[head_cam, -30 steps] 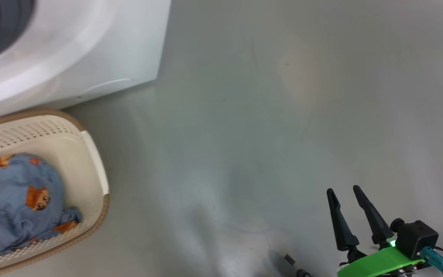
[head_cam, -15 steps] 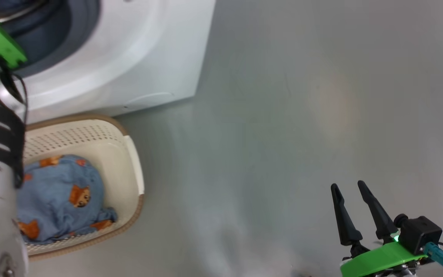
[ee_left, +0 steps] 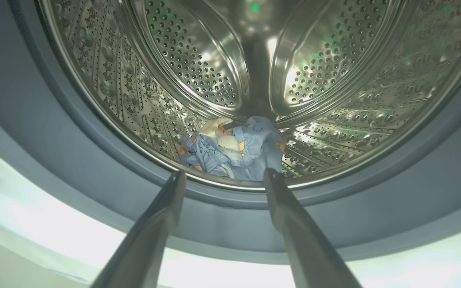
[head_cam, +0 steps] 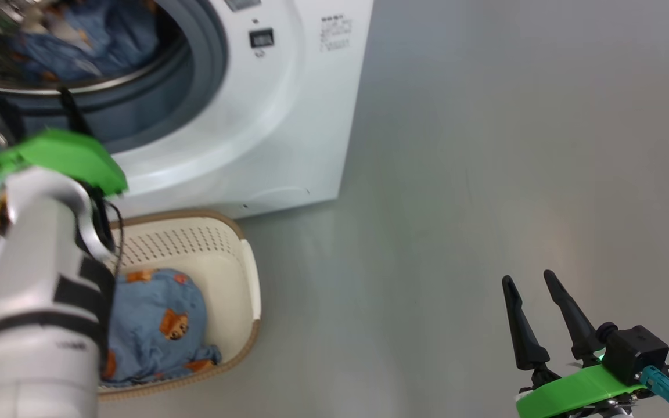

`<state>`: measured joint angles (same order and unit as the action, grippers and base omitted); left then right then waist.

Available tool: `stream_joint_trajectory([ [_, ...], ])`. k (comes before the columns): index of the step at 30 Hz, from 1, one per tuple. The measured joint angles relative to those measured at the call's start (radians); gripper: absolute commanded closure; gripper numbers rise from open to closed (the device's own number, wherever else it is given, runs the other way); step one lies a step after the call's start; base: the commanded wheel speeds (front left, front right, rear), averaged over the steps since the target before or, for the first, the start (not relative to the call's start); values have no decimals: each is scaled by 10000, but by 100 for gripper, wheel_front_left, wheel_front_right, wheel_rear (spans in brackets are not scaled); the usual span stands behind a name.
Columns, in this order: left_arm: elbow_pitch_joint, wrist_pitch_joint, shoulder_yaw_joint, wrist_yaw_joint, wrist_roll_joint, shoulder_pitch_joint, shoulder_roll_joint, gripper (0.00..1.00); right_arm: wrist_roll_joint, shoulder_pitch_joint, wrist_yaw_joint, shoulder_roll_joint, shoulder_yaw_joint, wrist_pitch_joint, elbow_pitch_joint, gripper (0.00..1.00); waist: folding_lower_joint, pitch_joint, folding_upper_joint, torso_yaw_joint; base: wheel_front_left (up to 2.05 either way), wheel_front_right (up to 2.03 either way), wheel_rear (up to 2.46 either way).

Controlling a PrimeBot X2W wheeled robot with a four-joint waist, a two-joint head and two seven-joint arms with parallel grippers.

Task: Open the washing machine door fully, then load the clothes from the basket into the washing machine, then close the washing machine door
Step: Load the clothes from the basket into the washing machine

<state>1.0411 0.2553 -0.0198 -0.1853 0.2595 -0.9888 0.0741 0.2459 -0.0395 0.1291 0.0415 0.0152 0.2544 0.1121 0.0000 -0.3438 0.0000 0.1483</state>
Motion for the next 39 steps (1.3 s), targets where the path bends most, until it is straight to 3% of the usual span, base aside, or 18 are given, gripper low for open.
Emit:
stream_joint_trajectory([
  [8, -1950, 0, 217, 288, -2, 2335, -443, 0, -173, 58, 0, 2, -201, 0, -221, 0, 0, 860, 0, -380, 0, 0, 0],
  [23, -6211, 0, 1012, 46, 56, 7083, -470, 0, -625, 457, 0, 2, -437, 0, -506, 0, 0, 2014, 0, -760, 0, 0, 0],
  [39, -8364, 0, 1116, -23, 65, 9749, -401, 0, -911, 783, 0, 4, -583, 0, -825, 0, 0, 2598, 0, -1228, 0, 0, 0],
])
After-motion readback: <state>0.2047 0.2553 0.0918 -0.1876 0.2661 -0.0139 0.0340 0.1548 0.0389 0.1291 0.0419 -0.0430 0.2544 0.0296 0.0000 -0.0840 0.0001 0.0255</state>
